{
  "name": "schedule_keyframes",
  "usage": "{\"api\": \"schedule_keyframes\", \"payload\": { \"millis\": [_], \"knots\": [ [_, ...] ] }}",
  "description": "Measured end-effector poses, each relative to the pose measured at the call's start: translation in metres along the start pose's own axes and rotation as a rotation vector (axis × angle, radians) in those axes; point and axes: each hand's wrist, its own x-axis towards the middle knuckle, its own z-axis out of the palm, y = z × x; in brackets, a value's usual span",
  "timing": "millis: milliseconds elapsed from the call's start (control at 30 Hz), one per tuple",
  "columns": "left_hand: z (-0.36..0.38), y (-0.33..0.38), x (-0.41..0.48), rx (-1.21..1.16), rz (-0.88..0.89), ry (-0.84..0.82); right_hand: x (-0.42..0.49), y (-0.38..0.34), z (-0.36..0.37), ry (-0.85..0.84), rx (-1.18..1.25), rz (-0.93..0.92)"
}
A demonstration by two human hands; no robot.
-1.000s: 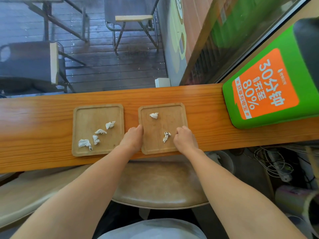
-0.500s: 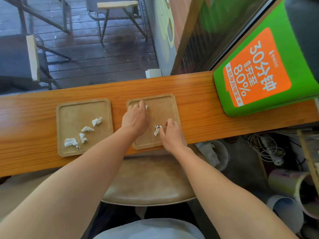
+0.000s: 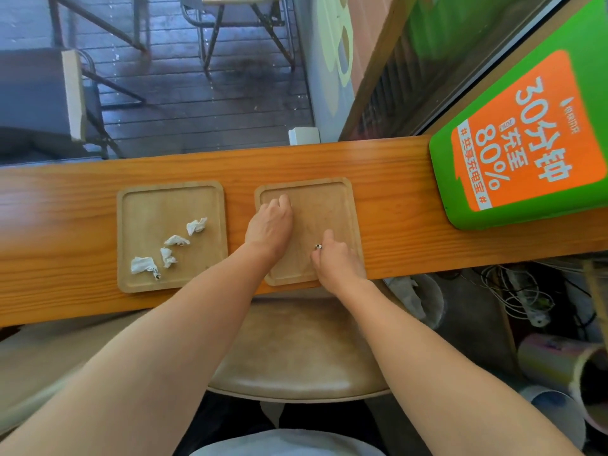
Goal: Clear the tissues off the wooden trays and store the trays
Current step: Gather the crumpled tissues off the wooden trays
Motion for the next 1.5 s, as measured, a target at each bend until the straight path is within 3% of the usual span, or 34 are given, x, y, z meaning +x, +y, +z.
{"api": "schedule_keyframes", "payload": {
  "millis": [267, 533, 667, 933, 1200, 1500],
  "knots": [
    [-0.037, -0.023, -0.052, 0.068, -0.17, -0.195, -0.008, -0.009, -0.017, -0.265, -0.11, 0.03],
    [-0.084, -0.082, -0.103, -0.062, -0.359, -0.282, 0.002, -0.081, -0.027, -0.203, -0.06, 0.006],
    [-0.1, -0.11, -0.127, -0.06, -0.412, -0.218, 0.002, -0.124, -0.031, -0.181, -0.051, -0.106],
    [-0.095, -0.146, -0.16, 0.008, -0.492, -0.128, -0.008, -0.163, -0.015, -0.292, -0.098, -0.249],
    [-0.077, -0.168, -0.151, -0.005, -0.581, 0.002, -0.004, -0.192, 0.004, -0.181, -0.173, -0.321],
    [-0.066, -0.187, -0.136, -0.053, -0.609, -0.002, 0.013, -0.208, 0.019, -0.15, -0.305, -0.411]
  ]
}}
